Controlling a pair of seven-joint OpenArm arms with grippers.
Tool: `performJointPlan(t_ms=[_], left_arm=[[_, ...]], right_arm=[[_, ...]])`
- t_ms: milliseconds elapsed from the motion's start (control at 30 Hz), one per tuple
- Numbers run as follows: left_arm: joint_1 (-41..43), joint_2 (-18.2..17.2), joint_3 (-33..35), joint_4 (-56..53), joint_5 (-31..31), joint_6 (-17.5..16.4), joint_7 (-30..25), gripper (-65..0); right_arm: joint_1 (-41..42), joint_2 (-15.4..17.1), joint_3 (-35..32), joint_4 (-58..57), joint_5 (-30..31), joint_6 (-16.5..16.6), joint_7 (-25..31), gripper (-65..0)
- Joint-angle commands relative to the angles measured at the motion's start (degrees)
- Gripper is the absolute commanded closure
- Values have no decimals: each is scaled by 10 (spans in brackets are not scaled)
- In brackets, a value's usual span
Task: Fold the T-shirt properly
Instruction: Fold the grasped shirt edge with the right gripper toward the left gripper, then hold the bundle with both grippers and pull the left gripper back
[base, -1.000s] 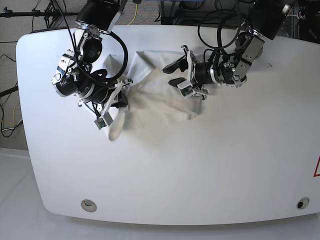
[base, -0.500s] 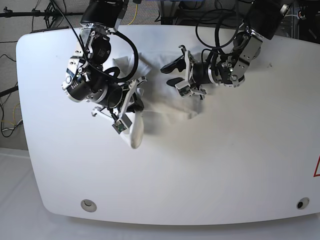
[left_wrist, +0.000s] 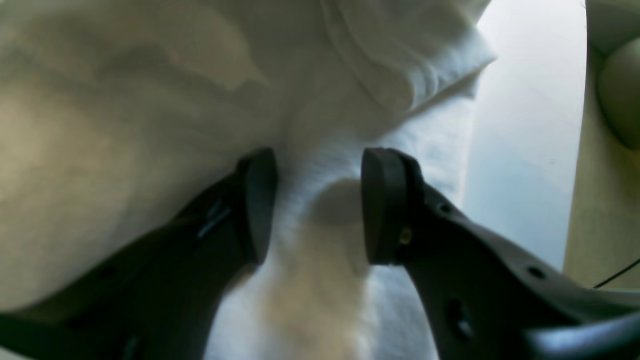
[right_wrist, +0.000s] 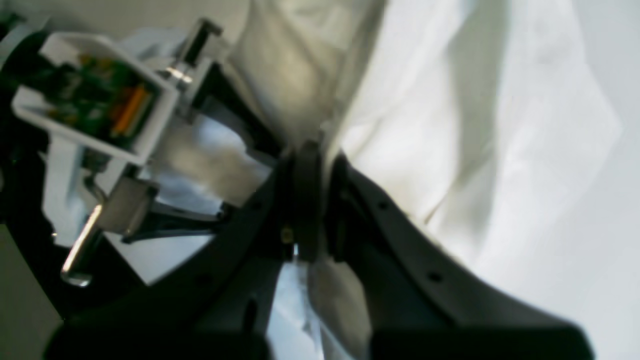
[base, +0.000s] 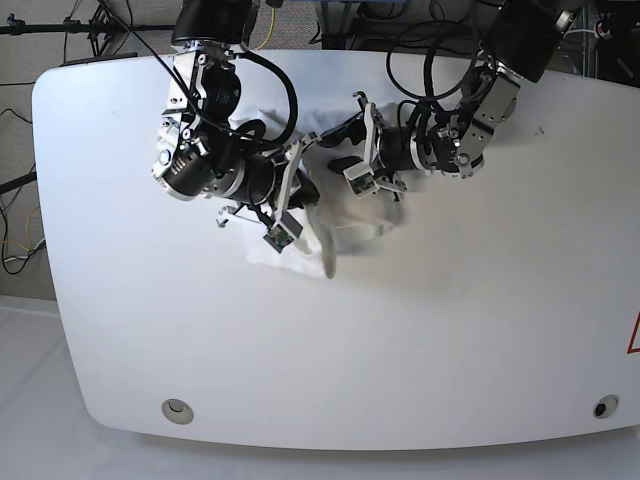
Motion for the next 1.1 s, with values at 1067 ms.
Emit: performJointPlan(t_ms=[1067], left_arm=[[-21, 25, -4, 7, 15, 6, 20, -266]], right_arm=[[38, -13, -72, -114, 6, 1, 11, 0]])
